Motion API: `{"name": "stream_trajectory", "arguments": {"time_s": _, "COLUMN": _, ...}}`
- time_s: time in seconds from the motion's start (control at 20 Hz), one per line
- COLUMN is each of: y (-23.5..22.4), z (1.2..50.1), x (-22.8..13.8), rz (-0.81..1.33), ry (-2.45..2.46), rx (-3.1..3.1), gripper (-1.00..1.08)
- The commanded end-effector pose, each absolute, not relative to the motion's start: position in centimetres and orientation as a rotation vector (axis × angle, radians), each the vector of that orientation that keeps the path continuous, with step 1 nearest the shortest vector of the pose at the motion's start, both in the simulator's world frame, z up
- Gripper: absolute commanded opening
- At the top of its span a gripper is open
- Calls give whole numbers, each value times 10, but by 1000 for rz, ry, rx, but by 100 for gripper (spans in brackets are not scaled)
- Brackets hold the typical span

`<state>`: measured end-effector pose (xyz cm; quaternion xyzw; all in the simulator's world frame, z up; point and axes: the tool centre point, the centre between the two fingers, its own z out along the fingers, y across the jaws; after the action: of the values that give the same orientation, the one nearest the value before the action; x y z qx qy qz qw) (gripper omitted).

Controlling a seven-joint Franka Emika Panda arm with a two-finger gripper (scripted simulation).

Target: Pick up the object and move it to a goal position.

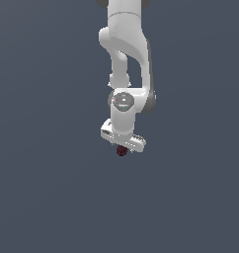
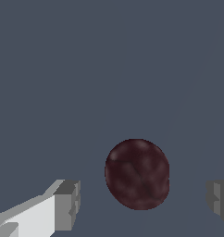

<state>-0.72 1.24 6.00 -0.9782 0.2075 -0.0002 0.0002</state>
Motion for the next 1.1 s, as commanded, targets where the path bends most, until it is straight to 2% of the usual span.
{"name": "stream_trajectory", "arguments": {"time_s": 0.0, "y": 12, "z": 47, "x": -8, "rz": 1, "ry": 654, "rx": -3073, "gripper": 100}}
{"name": "stream_trajectory", "arguments": {"time_s": 0.4, "y": 12, "z": 28, "x": -7, "rz": 0, "ry": 656, "rx": -3072, "gripper": 100}}
{"name": "stream_trajectory", "arguments": {"time_s": 0.45, "y": 12, "z": 28, "x": -7, "rz": 0, "ry": 656, "rx": -3072, "gripper": -100}}
{"name": "stream_trajectory", "arguments": {"time_s": 1.05, "y": 12, "z": 30, "x": -7, "rz": 0, "ry": 655, "rx": -3072, "gripper": -100}}
